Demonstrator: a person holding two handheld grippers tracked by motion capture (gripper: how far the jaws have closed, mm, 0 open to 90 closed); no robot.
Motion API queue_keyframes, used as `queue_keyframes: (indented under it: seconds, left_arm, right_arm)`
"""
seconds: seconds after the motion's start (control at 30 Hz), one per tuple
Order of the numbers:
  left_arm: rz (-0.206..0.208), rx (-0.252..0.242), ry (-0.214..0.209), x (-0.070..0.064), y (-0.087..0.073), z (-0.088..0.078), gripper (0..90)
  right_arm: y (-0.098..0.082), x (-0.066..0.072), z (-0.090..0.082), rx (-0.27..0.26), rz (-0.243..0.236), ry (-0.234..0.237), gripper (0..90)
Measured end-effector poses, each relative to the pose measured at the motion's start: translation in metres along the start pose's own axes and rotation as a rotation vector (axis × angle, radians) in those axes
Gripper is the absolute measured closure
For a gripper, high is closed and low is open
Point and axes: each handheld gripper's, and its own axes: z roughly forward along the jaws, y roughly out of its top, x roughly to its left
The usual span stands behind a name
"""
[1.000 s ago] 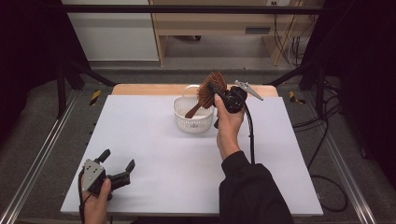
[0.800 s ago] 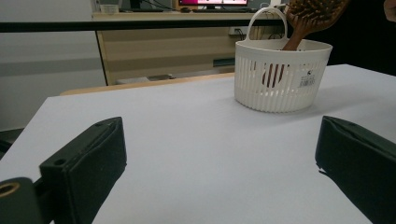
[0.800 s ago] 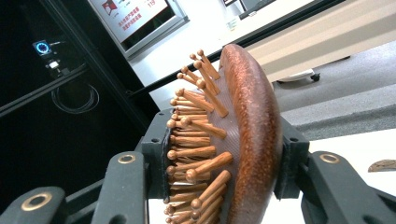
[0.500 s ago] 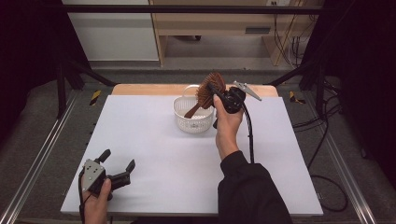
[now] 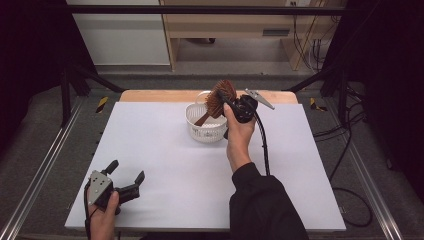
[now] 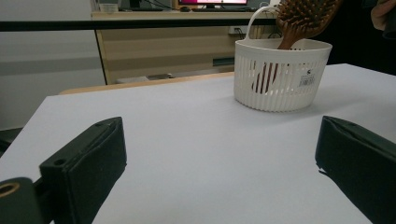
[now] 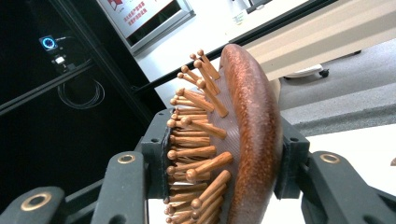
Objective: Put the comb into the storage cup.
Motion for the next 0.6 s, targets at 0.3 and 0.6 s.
queue_keyframes:
  seconds: [0.3,0.6]
  left_arm:
    - [-0.001,0.002,-0.001,0.000,0.000,0.000,2.1]
    - [-0.004,0.004,-0.002,0.000,0.000,0.000,2.1]
  right_arm:
    - [-0.009,-0.003,0.003,0.000,0.021,0.009,50.8]
    - [-0.013,-0.002,0.005,-0.003,0.028,0.011,50.7]
